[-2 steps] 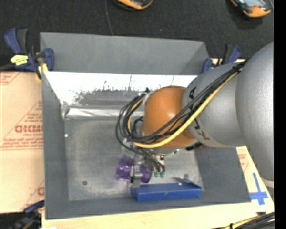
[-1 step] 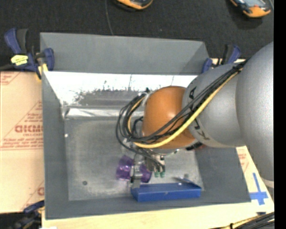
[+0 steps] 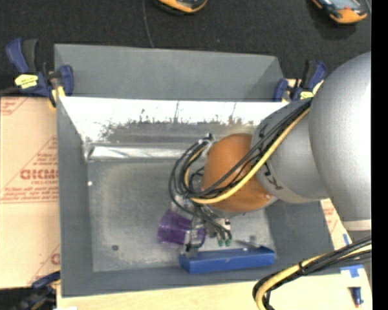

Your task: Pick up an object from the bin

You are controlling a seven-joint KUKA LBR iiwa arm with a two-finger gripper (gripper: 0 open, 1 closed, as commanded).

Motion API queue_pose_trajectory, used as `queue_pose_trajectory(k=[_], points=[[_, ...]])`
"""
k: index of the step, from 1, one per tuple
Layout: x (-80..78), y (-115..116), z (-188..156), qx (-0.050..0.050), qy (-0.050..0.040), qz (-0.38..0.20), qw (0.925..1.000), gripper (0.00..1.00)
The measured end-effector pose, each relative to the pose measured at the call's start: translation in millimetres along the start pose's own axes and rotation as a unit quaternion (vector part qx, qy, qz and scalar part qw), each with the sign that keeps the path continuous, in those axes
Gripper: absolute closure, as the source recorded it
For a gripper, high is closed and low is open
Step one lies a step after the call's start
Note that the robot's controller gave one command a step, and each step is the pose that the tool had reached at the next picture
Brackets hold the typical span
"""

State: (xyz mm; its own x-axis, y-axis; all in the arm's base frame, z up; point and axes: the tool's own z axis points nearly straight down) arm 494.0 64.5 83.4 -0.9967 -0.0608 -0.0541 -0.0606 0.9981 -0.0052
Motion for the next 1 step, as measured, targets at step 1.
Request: queue_pose_trajectory(k=[1], points=[[2.5, 12.0, 12.7, -0.001, -0.0013, -0.009, 1.0, 1.0]])
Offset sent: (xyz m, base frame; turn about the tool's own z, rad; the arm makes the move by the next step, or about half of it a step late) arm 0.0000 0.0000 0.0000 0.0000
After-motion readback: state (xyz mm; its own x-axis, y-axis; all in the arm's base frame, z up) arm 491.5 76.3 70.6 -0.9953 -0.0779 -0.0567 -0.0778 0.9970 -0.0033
